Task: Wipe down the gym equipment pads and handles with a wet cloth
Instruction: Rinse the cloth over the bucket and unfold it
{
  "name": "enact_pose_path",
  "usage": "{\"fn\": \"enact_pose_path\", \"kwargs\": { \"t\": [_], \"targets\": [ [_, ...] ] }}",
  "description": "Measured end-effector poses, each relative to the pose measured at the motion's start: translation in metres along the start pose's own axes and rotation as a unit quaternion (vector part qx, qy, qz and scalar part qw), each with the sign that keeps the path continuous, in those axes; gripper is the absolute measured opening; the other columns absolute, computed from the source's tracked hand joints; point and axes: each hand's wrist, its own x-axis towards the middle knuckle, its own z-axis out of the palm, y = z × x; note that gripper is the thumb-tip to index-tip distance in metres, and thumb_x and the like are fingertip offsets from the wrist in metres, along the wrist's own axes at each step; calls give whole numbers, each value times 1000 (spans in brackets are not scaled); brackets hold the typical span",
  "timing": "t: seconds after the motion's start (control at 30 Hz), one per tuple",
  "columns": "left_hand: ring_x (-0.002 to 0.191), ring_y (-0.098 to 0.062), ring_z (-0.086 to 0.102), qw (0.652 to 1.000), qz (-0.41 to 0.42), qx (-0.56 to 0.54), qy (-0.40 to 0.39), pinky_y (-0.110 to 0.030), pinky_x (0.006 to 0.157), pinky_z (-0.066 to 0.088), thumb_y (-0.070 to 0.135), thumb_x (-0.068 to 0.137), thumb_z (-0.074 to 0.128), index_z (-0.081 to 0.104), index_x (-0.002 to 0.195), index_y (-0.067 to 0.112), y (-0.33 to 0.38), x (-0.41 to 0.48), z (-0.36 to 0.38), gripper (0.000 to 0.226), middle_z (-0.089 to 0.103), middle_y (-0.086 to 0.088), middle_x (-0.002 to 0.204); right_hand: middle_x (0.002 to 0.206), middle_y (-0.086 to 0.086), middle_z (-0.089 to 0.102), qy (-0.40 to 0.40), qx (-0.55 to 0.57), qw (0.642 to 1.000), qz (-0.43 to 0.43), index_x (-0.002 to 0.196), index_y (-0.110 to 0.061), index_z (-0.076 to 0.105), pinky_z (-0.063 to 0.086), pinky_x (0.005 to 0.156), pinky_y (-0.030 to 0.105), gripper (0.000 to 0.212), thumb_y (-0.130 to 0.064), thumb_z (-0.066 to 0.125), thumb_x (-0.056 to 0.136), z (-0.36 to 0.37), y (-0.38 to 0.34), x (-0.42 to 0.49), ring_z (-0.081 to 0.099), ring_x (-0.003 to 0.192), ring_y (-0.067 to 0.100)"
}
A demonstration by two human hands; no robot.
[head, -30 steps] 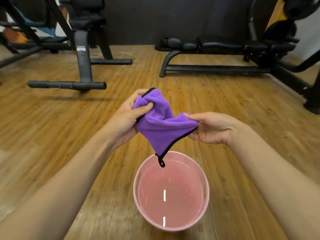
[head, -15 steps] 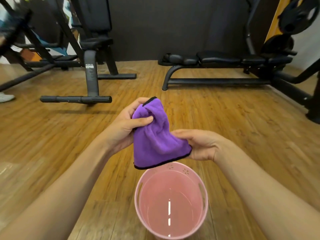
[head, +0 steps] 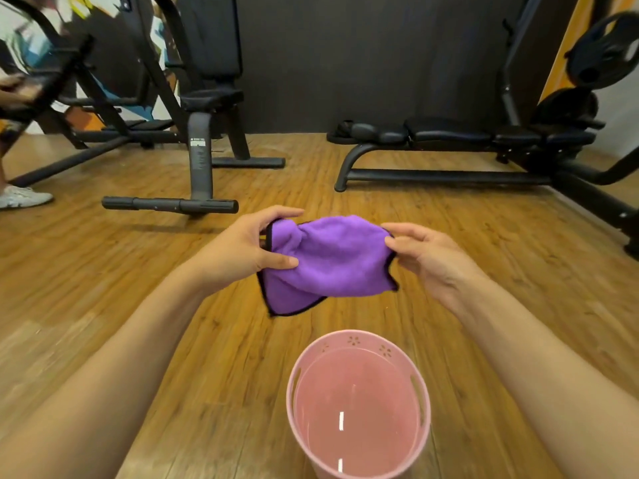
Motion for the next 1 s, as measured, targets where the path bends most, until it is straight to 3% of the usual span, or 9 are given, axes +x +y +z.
{"fn": "enact_pose_path", "kwargs": {
  "t": [0.1, 0.17, 0.27, 0.4, 0.5, 0.57, 0.67, 0.8, 1.0],
  "targets": [
    [102, -23, 73, 996, -58, 30, 69, -45, 99, 56, 15, 79, 90, 69, 125, 28, -10, -1, -7, 52, 80, -3, 102, 92, 8, 69, 72, -27, 996, -44, 112, -26, 69, 58, 76, 38, 28, -3, 59, 99, -8, -6, 0, 66, 84, 19],
    [78, -15, 73, 994, -77, 24, 67, -34, 80, 58, 21, 85, 85, 69, 123, 26, -13, -5, -9, 41, 80, -3, 84, 95, 9, 70, 88, -56, 993, -56, 113, -30, 68, 58, 66, 38, 29, -6, 58, 101, -11, -10, -4, 69, 84, 21],
    [70, -11, 68, 983, -95, -134, 88, -26, 68, 54, 17, 93, 75, 68, 120, 19, -14, -8, -2, 27, 77, -6, 81, 96, 11, 70, 91, -22, 996, -8, 110, -26, 69, 56, 64, 33, 25, -5, 57, 102, -10, -11, -2, 66, 79, 20],
    [71, -13, 73, 872, -148, -450, 124, -24, 65, 61, 5, 77, 73, 67, 116, 12, -15, 0, 6, 40, 75, -11, 92, 119, 20, 68, 84, 238, 957, 143, 117, -9, 66, 59, 91, 40, 22, -2, 65, 95, -14, -18, 3, 70, 103, 25],
    [78, -17, 76, 832, -123, -525, 129, -26, 70, 62, -5, 72, 68, 65, 120, 9, -13, 4, 6, 50, 78, -14, 91, 111, 25, 67, 53, 268, 953, 134, 113, -5, 64, 62, 83, 33, 30, 15, 57, 92, -16, -21, -1, 70, 101, 26],
    [75, -17, 75, 849, -112, -498, 141, -26, 68, 62, -8, 75, 68, 66, 121, 9, -10, 4, 6, 49, 76, -12, 86, 107, 21, 71, 79, 95, 989, 82, 111, -8, 67, 63, 76, 31, 35, 18, 63, 87, -16, -16, -2, 72, 96, 24],
    [73, -13, 73, 921, -114, -334, 167, -27, 62, 61, -9, 90, 68, 67, 127, 11, -10, 4, 6, 42, 76, -7, 85, 98, 12, 73, 121, -131, 984, -18, 107, -16, 70, 60, 70, 36, 33, 10, 71, 87, -19, -10, -2, 73, 90, 25],
    [72, -10, 67, 946, -128, -208, 215, -26, 65, 60, 7, 99, 68, 66, 136, 14, -14, 8, 6, 38, 74, -9, 92, 95, 6, 74, 103, -175, 979, -35, 97, -16, 75, 57, 63, 34, 16, -6, 63, 99, -19, -4, -1, 67, 80, 18],
    [97, -13, 68, 967, -73, -143, 196, -30, 85, 56, 11, 99, 69, 78, 109, 23, -12, 8, 4, 18, 78, -8, 105, 103, 7, 74, 114, -62, 991, 21, 109, -11, 76, 51, 62, 27, 39, 11, 50, 92, -16, -2, 2, 65, 83, 19]
  ]
}}
